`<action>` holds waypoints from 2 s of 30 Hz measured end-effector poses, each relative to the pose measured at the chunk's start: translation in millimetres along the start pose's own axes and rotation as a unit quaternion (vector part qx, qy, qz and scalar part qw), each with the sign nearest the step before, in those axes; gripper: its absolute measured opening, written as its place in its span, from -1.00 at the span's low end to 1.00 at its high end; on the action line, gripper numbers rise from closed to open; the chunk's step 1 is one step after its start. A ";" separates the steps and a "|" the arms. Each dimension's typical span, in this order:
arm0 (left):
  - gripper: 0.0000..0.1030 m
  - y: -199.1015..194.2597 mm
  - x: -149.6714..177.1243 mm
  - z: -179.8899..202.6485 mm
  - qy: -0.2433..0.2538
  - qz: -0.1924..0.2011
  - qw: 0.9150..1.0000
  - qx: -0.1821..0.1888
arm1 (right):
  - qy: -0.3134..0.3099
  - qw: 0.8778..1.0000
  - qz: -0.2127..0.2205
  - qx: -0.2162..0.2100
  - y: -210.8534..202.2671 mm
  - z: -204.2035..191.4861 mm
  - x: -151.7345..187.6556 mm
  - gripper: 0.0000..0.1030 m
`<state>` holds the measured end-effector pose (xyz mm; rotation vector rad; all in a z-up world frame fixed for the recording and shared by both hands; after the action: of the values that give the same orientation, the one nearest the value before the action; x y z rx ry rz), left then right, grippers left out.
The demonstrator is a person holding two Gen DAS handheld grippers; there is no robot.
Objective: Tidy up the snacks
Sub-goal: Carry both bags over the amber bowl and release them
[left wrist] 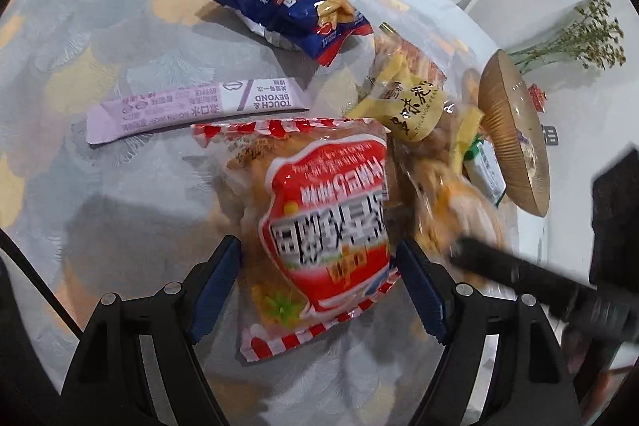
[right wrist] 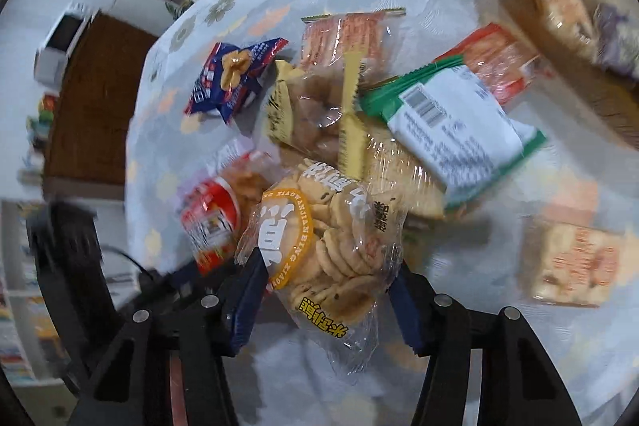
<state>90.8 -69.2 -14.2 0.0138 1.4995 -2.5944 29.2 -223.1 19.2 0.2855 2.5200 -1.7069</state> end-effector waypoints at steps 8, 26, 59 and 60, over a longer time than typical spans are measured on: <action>-0.02 -2.9 1.3 7.2 0.014 0.038 0.998 -0.045 | -0.041 0.999 0.017 0.019 -20.2 3.3 17.8 0.07; -0.04 -83.4 8.0 134.2 0.121 0.122 0.984 -0.048 | -0.042 0.993 0.102 0.050 -141.5 65.8 10.1 0.06; 0.43 13.8 0.5 270.4 0.136 0.112 0.981 -0.078 | 0.021 0.993 0.082 0.083 -169.8 248.5 -53.8 0.55; 0.43 10.5 1.7 270.2 0.138 0.117 0.980 -0.081 | 0.020 0.993 0.082 0.080 -169.2 245.2 -51.1 0.55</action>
<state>107.9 -307.7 112.1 0.5206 1.6766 -2.3520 36.7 -516.8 90.5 0.5274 2.3161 -1.8570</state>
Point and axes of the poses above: each gripper's, at about its wrist camera, not at the fingertips, and y roughly the way its jaws point, z to its right, x to its underside, the point moved 4 cm from there along y, roughly the way its jaws point, and after that the axes turned 10 degrees about -y, right-handed, at the moved point
